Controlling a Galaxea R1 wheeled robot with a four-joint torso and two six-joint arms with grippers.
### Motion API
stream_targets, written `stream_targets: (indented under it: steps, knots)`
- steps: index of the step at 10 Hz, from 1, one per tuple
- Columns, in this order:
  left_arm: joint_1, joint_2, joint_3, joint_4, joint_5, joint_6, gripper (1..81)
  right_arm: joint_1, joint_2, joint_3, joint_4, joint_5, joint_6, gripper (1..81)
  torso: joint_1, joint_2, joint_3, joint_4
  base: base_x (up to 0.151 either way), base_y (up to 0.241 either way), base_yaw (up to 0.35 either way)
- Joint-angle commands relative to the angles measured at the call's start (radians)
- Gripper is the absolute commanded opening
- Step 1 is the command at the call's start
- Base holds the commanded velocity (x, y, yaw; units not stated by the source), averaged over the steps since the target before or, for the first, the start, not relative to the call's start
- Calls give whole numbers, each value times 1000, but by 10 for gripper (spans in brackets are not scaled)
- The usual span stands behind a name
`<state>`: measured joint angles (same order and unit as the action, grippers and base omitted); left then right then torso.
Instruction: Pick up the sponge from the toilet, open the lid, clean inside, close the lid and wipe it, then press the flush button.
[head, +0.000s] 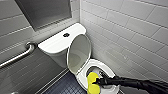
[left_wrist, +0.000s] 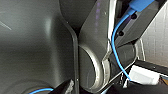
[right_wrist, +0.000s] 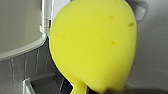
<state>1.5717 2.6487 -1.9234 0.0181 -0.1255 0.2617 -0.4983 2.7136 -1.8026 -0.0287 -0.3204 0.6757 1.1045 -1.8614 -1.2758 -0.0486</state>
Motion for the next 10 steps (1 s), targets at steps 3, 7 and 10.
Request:
stream_targets:
  steps: [3,7,10]
  knots:
    - [37,-1,24,5,86,10,811,20,-271,244,-8,-60,4,10,0,0,0,0,0,0,0]
    - [32,-5,23,5,86,10,811,-56,-514,376,-10,-43,4,10,0,0,0,0,0,0,0]
    - [5,-22,29,2,86,8,811,-108,-685,445,-17,-43,2,10,0,0,0,0,0,0,0]
